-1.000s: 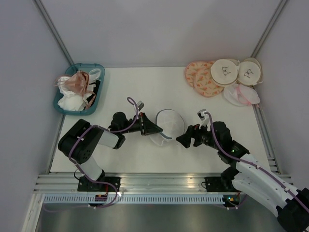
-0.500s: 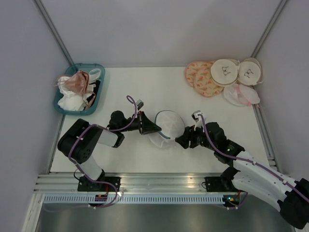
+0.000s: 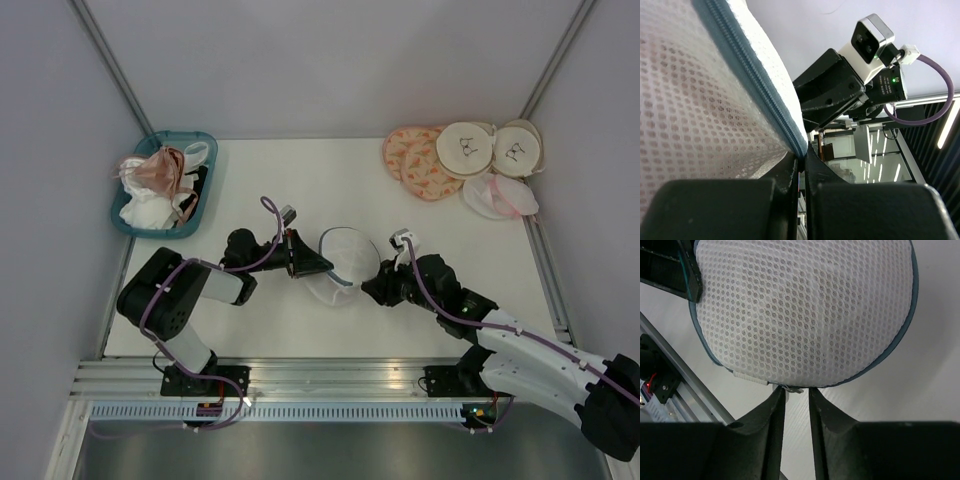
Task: Unzip the laundry bag and remove the bra
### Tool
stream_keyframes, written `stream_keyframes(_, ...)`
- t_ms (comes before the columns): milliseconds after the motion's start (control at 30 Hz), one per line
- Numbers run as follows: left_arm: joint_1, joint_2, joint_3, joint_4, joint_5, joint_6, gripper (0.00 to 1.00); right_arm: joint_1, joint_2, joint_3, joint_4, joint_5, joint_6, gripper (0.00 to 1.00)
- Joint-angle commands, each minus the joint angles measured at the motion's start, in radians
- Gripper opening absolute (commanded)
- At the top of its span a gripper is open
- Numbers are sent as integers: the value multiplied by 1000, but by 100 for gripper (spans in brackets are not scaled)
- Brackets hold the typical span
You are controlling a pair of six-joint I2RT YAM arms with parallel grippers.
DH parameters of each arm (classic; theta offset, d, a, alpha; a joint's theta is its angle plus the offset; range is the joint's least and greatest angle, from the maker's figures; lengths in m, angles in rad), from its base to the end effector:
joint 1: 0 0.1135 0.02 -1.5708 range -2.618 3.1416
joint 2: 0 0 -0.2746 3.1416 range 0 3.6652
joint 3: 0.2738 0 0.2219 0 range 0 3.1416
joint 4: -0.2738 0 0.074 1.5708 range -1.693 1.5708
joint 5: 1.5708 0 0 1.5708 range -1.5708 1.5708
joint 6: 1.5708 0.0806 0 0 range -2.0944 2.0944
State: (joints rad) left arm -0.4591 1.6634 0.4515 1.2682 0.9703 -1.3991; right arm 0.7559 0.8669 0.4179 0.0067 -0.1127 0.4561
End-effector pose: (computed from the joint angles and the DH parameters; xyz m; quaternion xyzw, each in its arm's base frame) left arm 0.2358 -0.1908 0.2147 0.0270 0.6953 -0.7067 0.1282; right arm 0.1393 0.1438 0.2182 -0.1558 0.8297 0.3432 0.4118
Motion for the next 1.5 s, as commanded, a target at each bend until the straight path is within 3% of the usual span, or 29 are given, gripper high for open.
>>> stream_keyframes(0, 2, -44, -11, 392, 24, -21, 2, 11, 3, 25, 95, 60, 7, 29)
stream_keyframes(33, 2, -50, -16, 392, 27, -20, 2, 13, 6, 25, 98, 68, 9, 19)
stream_keyframes(200, 2, -56, -27, 392, 36, -18, 2, 17, -8, 33, 70, 90, 3, 0)
stream_keyframes(500, 33, -65, -19, 317, 71, 31, 2, 25, -58, 127, -297, 300, -7, 0)
stream_keyframes(733, 36, -145, 79, -13, 105, 213, 2, 25, -16, 177, -447, 436, 62, 1)
stream_keyframes(833, 36, -180, 169, -312, 85, 388, 2, 31, 21, 190, -429, 412, 69, 0)
stream_keyframes(867, 36, -186, 197, -493, 67, 491, 2, 36, 21, 187, -415, 398, 66, 0)
stream_keyframes(1000, 33, -168, 321, -708, -21, 630, 2, 63, -3, 173, -346, 340, 58, 1)
stream_keyframes(1100, 33, -114, 378, -730, -61, 631, 26, 69, -29, 174, -332, 318, 52, 0)
stream_keyframes(1133, 33, -107, 380, -727, -85, 623, 47, 74, -32, 176, -330, 314, 47, 0)
stream_keyframes(1167, 33, -114, 371, -727, -109, 614, 59, 76, -35, 177, -330, 314, 46, 0)
stream_keyframes(1233, 33, -151, 320, -728, -197, 606, 99, 77, -42, 177, -323, 312, 43, 0)
stream_keyframes(1367, 20, -302, 234, -852, -343, 586, 100, 80, -39, 168, -301, 288, 35, 0)
stream_keyframes(1467, -68, -433, 185, -983, -464, 560, 100, 83, -34, 147, -204, 204, 24, 0)
